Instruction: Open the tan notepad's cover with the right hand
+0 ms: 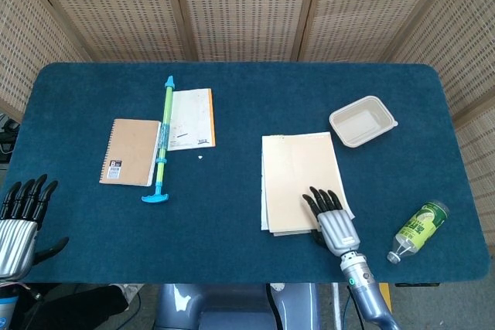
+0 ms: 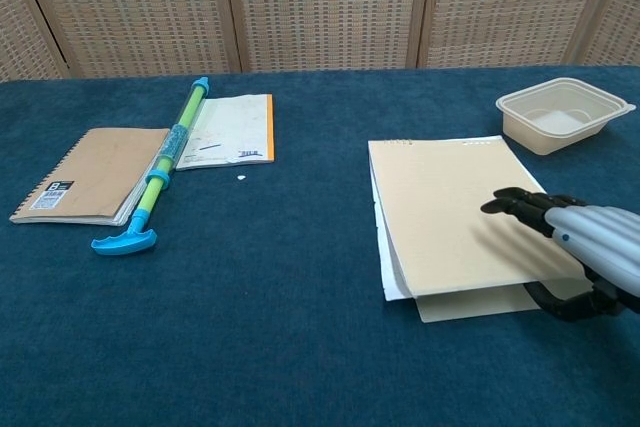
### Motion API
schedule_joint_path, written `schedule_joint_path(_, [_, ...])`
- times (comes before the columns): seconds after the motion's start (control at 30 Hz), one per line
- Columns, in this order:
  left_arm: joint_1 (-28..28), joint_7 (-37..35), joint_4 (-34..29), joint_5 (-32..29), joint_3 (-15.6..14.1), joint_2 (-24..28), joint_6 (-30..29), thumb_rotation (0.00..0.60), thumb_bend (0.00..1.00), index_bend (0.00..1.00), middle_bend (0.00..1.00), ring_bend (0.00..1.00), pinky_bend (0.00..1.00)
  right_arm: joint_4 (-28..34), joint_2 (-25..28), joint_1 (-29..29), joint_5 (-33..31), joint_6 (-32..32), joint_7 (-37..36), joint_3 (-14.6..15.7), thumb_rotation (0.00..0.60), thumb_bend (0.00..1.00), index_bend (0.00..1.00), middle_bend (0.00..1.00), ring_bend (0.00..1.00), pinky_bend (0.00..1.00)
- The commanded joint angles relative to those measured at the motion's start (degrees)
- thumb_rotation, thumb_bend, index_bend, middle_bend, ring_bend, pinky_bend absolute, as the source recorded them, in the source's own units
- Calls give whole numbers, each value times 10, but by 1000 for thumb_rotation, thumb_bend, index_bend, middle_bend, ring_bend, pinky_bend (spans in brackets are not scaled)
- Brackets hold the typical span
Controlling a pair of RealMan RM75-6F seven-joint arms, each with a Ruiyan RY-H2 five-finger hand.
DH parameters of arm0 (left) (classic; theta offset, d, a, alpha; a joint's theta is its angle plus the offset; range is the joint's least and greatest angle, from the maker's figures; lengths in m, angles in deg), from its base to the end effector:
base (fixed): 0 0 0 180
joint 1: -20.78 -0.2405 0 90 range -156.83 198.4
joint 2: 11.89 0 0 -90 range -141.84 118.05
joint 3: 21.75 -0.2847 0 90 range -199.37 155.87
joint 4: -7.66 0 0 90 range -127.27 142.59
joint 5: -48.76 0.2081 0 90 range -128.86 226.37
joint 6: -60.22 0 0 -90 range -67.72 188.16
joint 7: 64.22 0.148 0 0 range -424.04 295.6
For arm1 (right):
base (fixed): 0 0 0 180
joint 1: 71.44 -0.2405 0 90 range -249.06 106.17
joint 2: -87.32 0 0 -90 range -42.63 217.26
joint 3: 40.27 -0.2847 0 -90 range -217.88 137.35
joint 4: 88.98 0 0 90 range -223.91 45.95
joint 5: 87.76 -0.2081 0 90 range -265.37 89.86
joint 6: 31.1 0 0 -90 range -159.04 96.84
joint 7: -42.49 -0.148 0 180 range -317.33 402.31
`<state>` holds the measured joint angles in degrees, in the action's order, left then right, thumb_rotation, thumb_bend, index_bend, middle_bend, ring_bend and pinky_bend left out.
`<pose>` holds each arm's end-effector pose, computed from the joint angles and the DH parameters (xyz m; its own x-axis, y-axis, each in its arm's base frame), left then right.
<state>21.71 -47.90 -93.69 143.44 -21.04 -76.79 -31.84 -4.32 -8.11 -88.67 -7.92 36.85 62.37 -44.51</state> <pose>-0.2910 0.1546 0.1631 0.4957 -0.0777 0.8650 0.8616 -0.0811 -0.5011 -0.2488 -0.2383 -0.0395 0.3583 -0.2491 0.8997 -0.9264 -0.2142 0.3096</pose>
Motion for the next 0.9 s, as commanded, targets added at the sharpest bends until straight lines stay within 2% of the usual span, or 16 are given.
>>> schedule_joint_path(0.03, [0,1,0,1,0,0,1,600,48,0,0,0,0,3,-1,-6,-4,0,5,-6,600,723,129,0,0,0])
schedule_joint_path(0.57, [2,-4,0,-4,0,0,4,600,48,0,0,0,0,9,-10,-65,-73,-46,58,-62,600,723,142,0,0,0])
schedule_joint_path(0.73, [3,-5,1,-5,0,-1,7,600,48,0,0,0,0,6,-14,-79,-94,-51,66,-75,600,727,182,0,0,6])
schedule_joint_path(0.83, [3,-5,1,-4,-1,-1,8,600,48,0,0,0,0,1,-15,-88,-108,-54,68,-85,600,740,226,20,4,80])
schedule_joint_path(0.9, [3,-5,1,-4,-1,-1,8,600,48,0,0,0,0,1,-15,-90,-111,-54,66,-86,600,756,277,89,49,170])
